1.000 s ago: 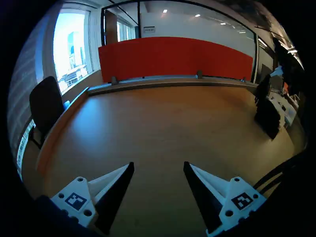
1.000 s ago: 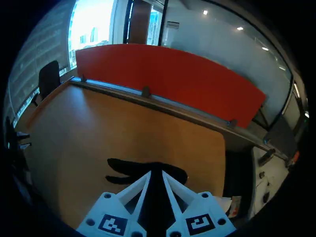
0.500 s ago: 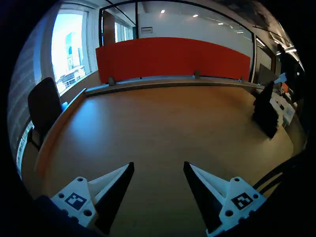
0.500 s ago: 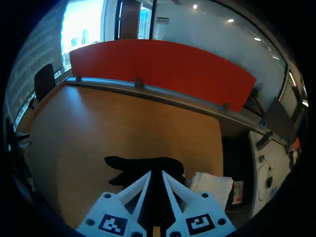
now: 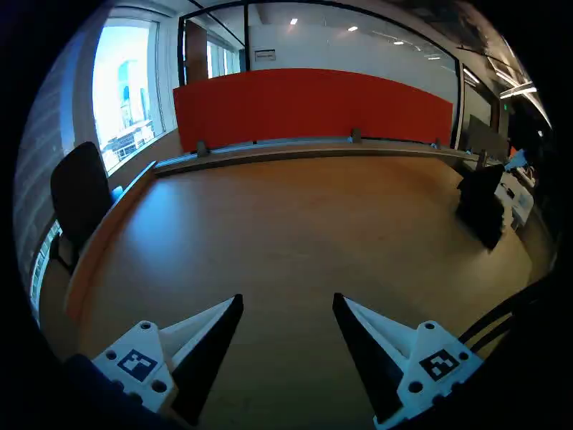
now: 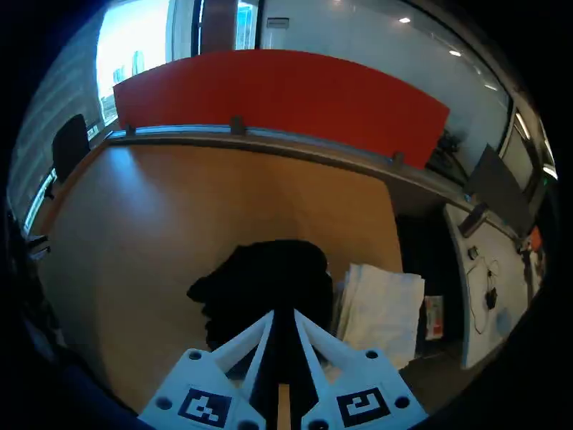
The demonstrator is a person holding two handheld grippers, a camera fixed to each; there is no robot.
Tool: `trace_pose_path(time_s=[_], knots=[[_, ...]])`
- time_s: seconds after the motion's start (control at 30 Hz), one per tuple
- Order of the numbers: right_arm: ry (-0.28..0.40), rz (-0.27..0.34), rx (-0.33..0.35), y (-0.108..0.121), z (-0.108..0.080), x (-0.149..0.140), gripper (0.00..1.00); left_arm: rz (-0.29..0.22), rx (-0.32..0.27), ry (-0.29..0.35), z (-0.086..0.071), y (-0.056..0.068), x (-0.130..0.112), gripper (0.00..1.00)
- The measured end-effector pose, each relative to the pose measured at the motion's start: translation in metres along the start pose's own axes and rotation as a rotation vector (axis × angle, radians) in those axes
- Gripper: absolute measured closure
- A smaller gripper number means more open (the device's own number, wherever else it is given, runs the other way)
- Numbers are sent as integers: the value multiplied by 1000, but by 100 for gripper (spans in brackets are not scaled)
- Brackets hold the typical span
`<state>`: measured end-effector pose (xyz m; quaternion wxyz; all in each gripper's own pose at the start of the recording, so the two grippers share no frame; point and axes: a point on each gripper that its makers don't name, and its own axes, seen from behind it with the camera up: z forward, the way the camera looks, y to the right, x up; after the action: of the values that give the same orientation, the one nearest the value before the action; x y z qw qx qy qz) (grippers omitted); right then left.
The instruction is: Fold towel
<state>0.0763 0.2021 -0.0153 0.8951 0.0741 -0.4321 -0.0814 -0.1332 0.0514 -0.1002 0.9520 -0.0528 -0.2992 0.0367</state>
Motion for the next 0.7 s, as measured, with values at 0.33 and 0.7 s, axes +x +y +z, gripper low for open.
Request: trace_pose_path(time_s=[0.33, 0.7], knots=[[-102, 64, -46, 19, 19, -58, 96, 9, 3, -4, -2, -1, -2, 7], [-145, 145, -74, 31, 34, -90, 95, 9, 18, -7, -4, -6, -2, 7]])
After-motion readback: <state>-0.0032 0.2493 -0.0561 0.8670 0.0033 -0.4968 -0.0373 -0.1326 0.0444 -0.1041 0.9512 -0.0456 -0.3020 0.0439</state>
